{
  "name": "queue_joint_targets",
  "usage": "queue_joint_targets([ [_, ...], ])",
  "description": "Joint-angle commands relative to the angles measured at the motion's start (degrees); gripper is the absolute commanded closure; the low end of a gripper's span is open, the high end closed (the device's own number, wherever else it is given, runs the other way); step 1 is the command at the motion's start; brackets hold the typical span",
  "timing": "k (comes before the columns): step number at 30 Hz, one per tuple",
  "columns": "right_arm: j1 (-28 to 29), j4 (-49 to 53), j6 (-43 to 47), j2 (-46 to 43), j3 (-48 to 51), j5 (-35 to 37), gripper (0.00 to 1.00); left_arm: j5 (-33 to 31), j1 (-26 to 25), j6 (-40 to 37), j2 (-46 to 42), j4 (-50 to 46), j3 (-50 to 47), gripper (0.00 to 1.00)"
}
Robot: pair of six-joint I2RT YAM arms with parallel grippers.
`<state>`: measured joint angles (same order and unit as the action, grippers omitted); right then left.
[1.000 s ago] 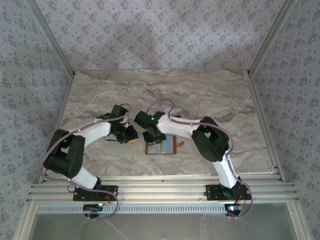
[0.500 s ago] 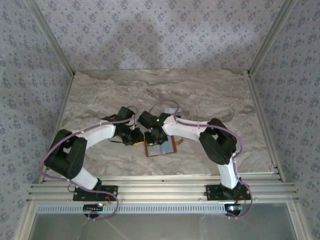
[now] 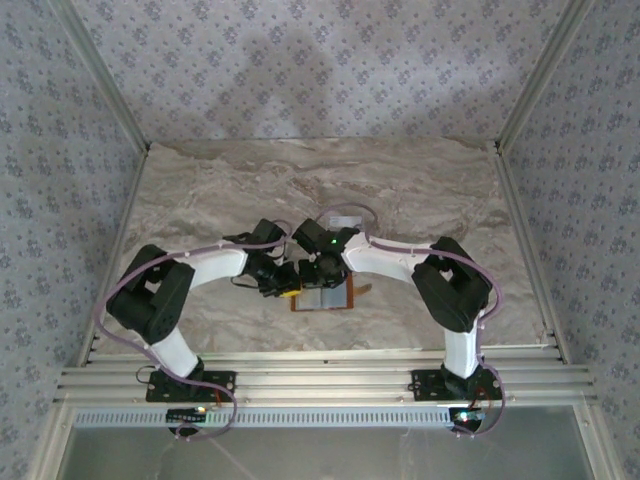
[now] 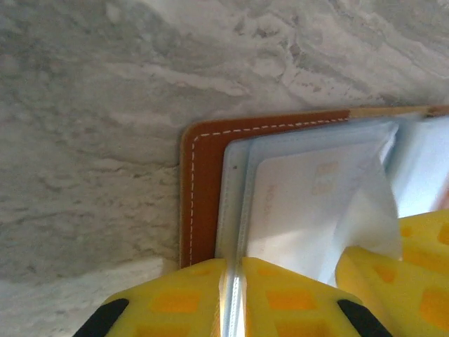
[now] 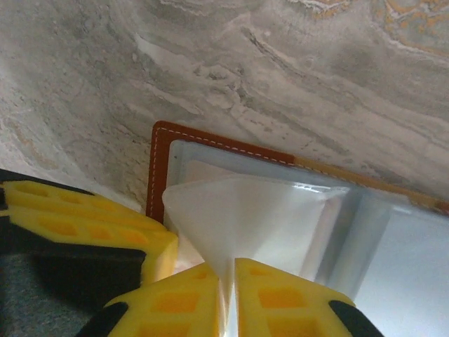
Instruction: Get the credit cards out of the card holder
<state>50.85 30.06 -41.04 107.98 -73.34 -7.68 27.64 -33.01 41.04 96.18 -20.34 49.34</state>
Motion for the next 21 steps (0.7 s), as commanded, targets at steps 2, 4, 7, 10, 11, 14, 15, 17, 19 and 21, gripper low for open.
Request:
queue_joint_targets([
  [2, -0.5, 4.1, 0.4, -3.4, 0.6, 3.1, 0.81, -1.4, 0.0, -1.1, 2.8, -3.2, 1.4, 0.84],
  [4, -0.6, 7.5, 0.9, -4.2, 0.7, 5.2, 0.77, -2.2, 0.0, -1.6, 3.1, -4.2, 1.6, 0.84],
  [7, -0.7, 11.3, 1.1, -5.3, 1.2, 9.4, 0.74, -2.9, 0.2, -2.0, 3.0, -5.0, 1.7, 0.84],
  [10, -1.2, 14.4, 1.4, -6.2, 2.2, 12.9, 0.72, -3.3, 0.5, -2.2, 2.8, -5.5, 1.9, 0.84],
  [11, -1.4, 15.0, 1.4, -6.3, 2.6, 13.5, 0.72, -3.3, 0.5, -2.2, 2.6, -5.6, 1.9, 0.84],
  [14, -2.0, 16.7, 1.5, -7.2, 4.0, 15.3, 0.72, -3.4, 0.4, -2.2, 2.2, -6.0, 2.2, 0.84],
  [15, -2.1, 17.1, 1.4, -7.4, 4.2, 15.7, 0.71, -3.4, 0.5, -2.2, 2.1, -6.1, 2.3, 0.84],
  [17, -2.3, 17.7, 1.2, -8.0, 4.4, 16.4, 0.71, -3.4, 0.4, -2.2, 1.6, -6.3, 2.3, 0.84],
  [19, -2.2, 18.2, 1.1, -8.6, 4.2, 16.6, 0.7, -3.3, 0.5, -2.1, 1.2, -6.5, 2.3, 0.84],
  [21, -2.2, 18.5, 0.7, -9.3, 3.6, 16.8, 0.7, -3.2, 0.3, -2.0, 0.9, -6.6, 2.2, 0.84],
])
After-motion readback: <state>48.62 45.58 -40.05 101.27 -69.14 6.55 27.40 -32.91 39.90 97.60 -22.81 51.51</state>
